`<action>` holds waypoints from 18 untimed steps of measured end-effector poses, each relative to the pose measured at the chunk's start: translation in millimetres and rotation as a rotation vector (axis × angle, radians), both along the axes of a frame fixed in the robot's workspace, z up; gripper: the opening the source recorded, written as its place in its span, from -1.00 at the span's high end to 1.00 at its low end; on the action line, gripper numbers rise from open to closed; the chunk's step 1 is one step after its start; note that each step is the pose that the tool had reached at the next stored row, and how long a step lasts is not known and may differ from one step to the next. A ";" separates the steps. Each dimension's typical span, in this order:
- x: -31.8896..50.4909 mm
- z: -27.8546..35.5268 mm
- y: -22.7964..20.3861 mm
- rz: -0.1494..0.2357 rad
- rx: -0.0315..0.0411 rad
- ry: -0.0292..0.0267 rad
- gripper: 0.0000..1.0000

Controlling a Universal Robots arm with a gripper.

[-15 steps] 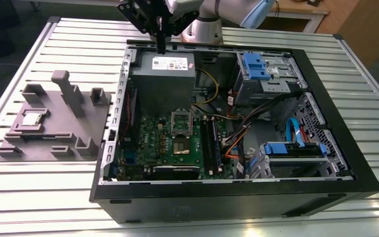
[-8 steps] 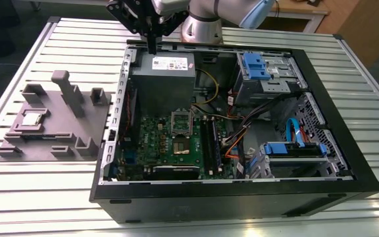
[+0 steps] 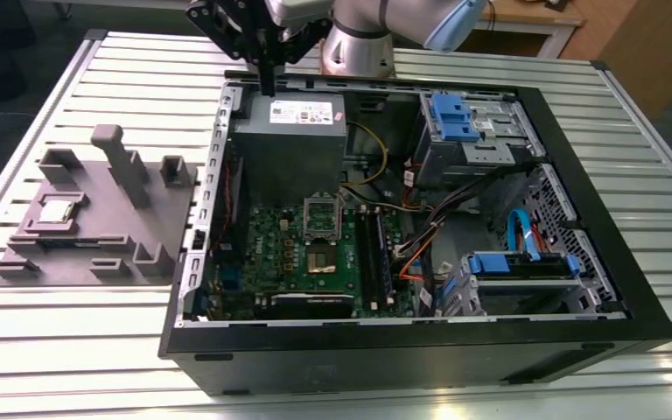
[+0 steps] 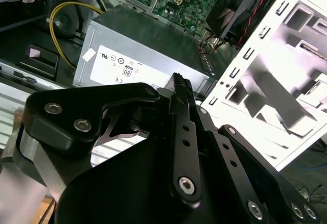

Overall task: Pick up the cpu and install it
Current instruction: 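Reach for the cpu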

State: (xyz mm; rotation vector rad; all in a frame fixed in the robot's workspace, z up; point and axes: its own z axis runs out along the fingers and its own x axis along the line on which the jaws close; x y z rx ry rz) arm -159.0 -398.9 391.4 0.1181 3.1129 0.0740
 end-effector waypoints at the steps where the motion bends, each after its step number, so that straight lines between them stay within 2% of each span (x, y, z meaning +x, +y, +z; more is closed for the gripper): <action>1: -0.3 0.0 0.0 0.000 0.0001 -0.0001 0.80; 18: -4.3 -0.2 0.0 0.000 0.0002 -0.0001 0.80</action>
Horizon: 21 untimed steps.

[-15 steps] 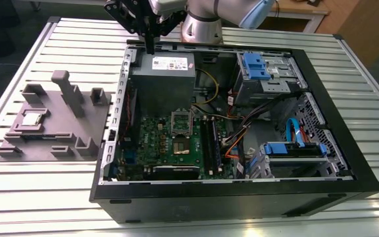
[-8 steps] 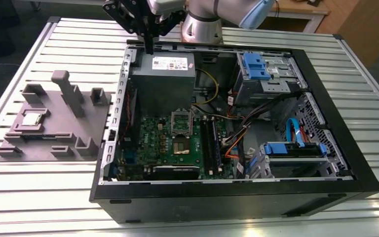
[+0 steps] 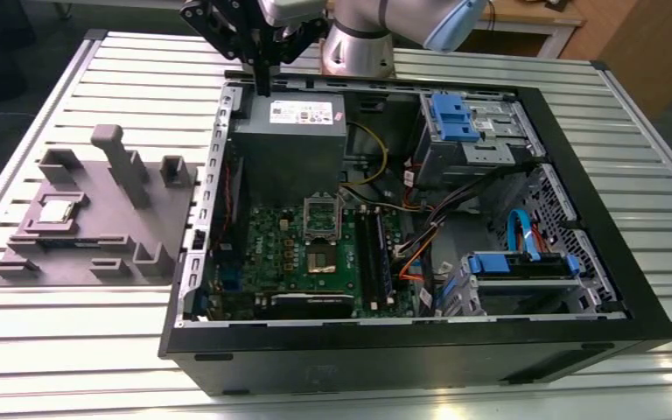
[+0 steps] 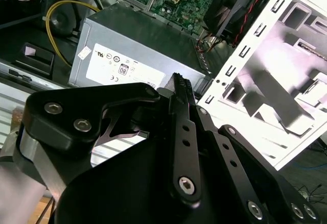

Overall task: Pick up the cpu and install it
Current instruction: 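Reach for the cpu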

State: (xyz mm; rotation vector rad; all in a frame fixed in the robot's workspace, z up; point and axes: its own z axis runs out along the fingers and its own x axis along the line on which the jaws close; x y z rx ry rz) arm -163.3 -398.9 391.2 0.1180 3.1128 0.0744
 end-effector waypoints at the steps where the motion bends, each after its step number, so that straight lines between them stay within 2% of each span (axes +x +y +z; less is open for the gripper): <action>1: -0.2 0.0 0.0 0.000 0.0000 0.0000 0.80; 21: -5.7 -0.5 0.0 0.000 0.0002 0.0000 0.80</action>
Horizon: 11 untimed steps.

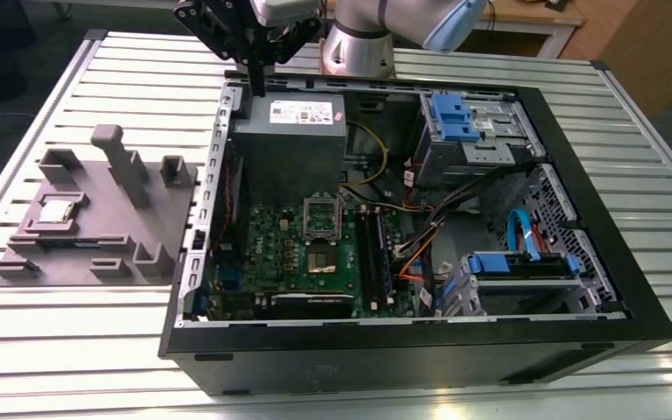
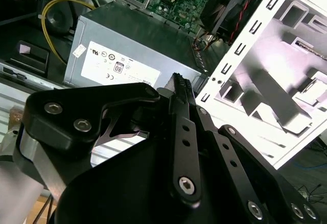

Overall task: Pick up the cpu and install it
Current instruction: 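Reach for the cpu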

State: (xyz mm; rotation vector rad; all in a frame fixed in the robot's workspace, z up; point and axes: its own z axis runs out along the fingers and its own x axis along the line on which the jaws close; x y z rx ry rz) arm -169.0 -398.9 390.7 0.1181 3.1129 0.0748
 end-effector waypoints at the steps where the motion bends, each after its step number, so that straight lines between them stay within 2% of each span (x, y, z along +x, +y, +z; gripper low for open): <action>1: -0.5 0.0 0.0 0.000 0.0000 0.0000 0.80; 11: -3.6 -0.5 0.0 0.000 0.0000 0.0001 0.80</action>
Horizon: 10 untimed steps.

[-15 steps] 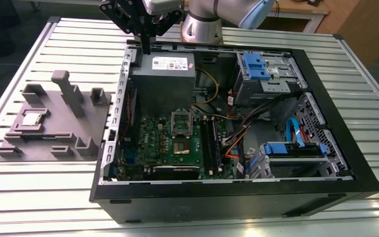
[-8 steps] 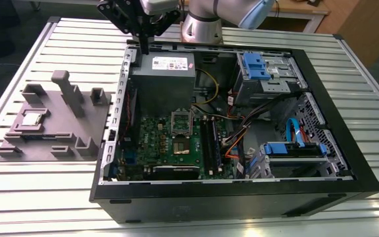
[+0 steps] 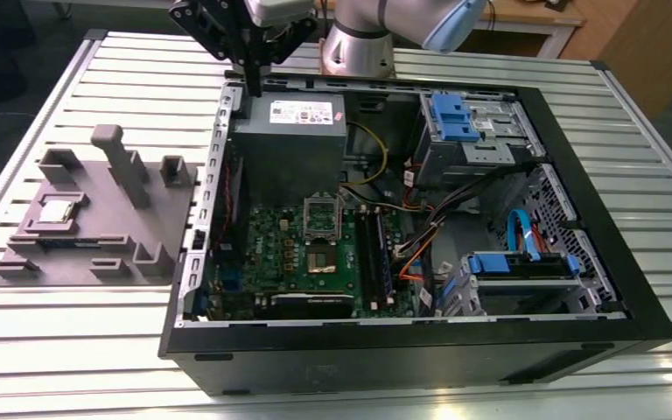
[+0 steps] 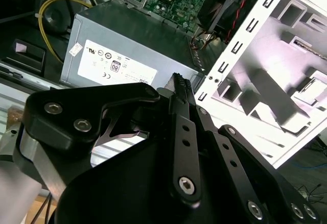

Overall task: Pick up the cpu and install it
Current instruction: 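Reach for the cpu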

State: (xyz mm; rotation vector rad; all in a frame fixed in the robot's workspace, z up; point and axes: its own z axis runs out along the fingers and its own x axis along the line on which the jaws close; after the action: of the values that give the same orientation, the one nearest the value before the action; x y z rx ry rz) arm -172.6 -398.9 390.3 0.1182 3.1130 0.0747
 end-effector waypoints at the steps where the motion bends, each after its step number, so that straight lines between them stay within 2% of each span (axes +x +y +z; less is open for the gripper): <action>1: -0.3 -0.1 0.0 0.000 0.0000 0.0000 0.80; 10: -2.3 -0.3 0.0 0.000 0.0000 0.0000 0.80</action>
State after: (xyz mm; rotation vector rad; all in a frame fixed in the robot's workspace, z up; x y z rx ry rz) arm -174.9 -398.9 389.9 0.1181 3.1130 0.0747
